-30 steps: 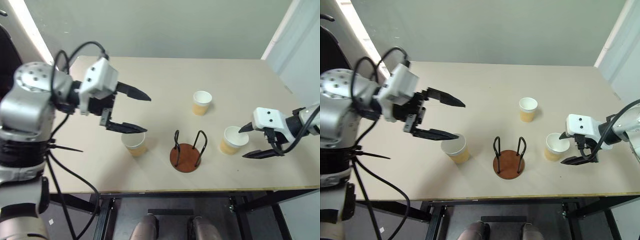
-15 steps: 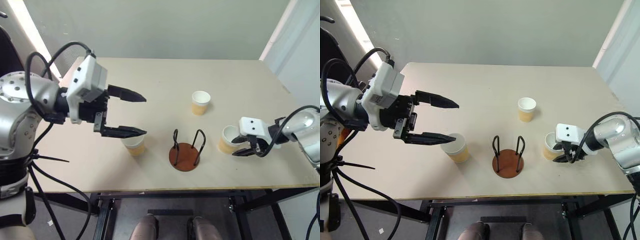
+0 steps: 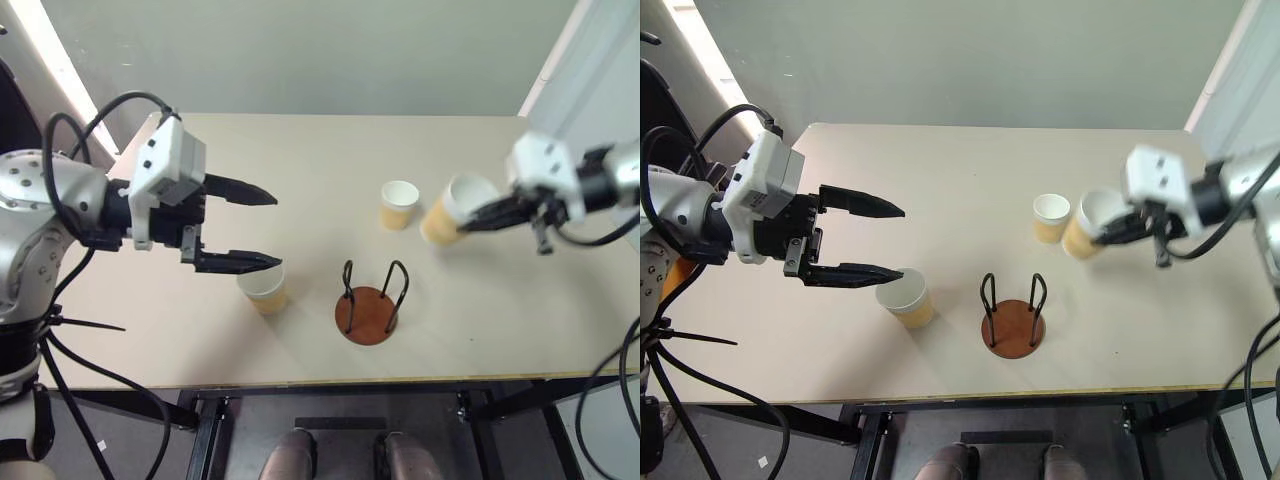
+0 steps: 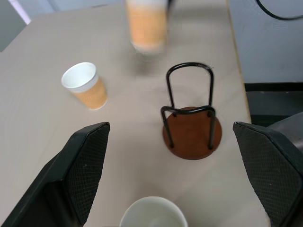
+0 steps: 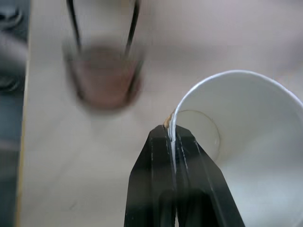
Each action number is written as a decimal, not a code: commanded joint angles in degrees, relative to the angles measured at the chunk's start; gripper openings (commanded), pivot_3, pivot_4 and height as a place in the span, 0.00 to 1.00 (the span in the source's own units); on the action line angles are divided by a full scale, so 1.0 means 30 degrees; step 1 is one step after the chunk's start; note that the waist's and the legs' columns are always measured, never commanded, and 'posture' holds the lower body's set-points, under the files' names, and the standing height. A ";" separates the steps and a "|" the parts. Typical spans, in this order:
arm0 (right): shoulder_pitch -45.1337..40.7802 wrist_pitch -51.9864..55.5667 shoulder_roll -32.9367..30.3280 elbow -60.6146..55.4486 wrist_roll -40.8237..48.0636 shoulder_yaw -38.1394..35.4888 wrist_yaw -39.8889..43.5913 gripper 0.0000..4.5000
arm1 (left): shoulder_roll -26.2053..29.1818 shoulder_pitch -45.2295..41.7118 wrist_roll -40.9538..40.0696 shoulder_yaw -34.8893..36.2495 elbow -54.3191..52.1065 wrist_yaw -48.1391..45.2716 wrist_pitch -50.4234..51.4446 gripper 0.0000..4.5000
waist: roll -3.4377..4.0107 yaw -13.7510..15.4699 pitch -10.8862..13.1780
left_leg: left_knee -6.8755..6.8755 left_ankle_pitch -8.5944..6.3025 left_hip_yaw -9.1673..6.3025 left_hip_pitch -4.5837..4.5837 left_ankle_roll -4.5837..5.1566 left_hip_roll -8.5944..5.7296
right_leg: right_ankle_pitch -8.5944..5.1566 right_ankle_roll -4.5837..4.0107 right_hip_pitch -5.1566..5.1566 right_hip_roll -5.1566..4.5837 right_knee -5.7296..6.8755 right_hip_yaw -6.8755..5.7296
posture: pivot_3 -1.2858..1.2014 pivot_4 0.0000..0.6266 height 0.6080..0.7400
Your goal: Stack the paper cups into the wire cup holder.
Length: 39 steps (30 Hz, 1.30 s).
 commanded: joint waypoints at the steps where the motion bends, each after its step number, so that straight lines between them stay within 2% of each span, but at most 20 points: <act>1: -0.1026 0.1390 0.0651 -0.2047 0.2947 0.0125 0.0794 0.00 | 0.0388 0.0083 0.0283 0.0093 -0.0048 -0.0041 -0.0379 1.00 | -0.0005 -0.0007 -0.0002 | -0.0008 -0.0010 -0.0001 0.0005 -0.0016 0.0022 | -0.0022 -0.0031 -0.0002 0.0015 0.0008 -0.0010 | 0.52 0.24 1.00; 6: -0.0838 0.0776 0.0713 -0.4271 0.4117 0.2292 0.0844 0.00 | 0.0397 0.0234 0.0320 0.0089 -0.0109 -0.0051 -0.0451 1.00 | 0.0001 -0.0002 0.0002 | -0.0037 0.0060 -0.0013 -0.0015 -0.0140 0.0030 | -0.0073 -0.0037 -0.0031 0.0033 0.0025 -0.0024 | 0.52 0.24 1.00; 13: -0.0969 -0.1141 0.1707 -0.3034 0.1731 0.4123 0.0844 0.00 | 0.0511 0.0661 0.0466 0.0110 -0.0407 0.0193 -0.0441 1.00 | 0.0001 -0.0014 0.0003 | -0.0031 0.0022 -0.0019 -0.0012 -0.0076 0.0036 | -0.0073 -0.0042 -0.0035 0.0023 0.0047 -0.0024 | 0.52 0.24 1.00; 20: -0.1246 -0.2921 0.2243 -0.2509 0.0885 0.5229 0.0844 0.00 | 0.0645 0.0793 0.0475 0.0168 -0.0634 0.0287 -0.0360 1.00 | 0.0001 -0.0037 0.0003 | -0.0029 0.0001 -0.0024 -0.0002 -0.0053 0.0045 | -0.0041 -0.0088 -0.0037 0.0026 0.0062 -0.0035 | 0.52 0.24 1.00; 24: -0.1527 -0.3505 0.2402 -0.2001 0.0416 0.5638 0.0844 0.19 | 0.0734 0.0832 0.0590 0.0165 -0.0674 0.0394 -0.0309 1.00 | 0.0001 -0.0037 0.0002 | -0.0022 0.0002 -0.0025 -0.0003 -0.0053 0.0043 | -0.0035 -0.0097 -0.0036 0.0025 0.0062 -0.0036 | 0.52 0.24 1.00; 29: -0.2176 -0.4030 0.2805 -0.0496 -0.0609 0.5353 0.0844 0.57 | 0.0465 0.0476 0.1025 -0.0185 -0.0355 0.0941 -0.0348 1.00 | 0.0001 -0.0066 0.0003 | -0.0023 0.0000 -0.0028 -0.0001 -0.0056 0.0049 | -0.0034 -0.0100 -0.0038 0.0026 0.0065 -0.0042 | 0.52 0.24 1.00; 35: -0.4607 -0.7305 0.4330 0.6934 -0.4628 0.5163 -0.2034 1.00 | -0.0942 -0.0664 0.3703 -0.1416 0.1441 0.3622 -0.1451 1.00 | 0.0002 -0.0062 0.0003 | -0.0005 0.0005 -0.0057 0.0009 -0.0062 0.0049 | 0.0004 -0.0153 -0.0042 0.0014 0.0078 -0.0039 | 0.52 0.24 1.00; 39: -0.6213 -1.0692 0.5966 1.3251 -0.8363 0.6606 -0.4352 1.00 | -0.1716 -0.0838 0.4562 -0.1916 0.1824 0.4455 -0.1771 1.00 | 0.0003 -0.0058 0.0004 | -0.0012 0.0008 -0.0066 0.0012 -0.0068 0.0052 | 0.0037 -0.0163 -0.0067 0.0014 0.0083 -0.0037 | 0.52 0.24 1.00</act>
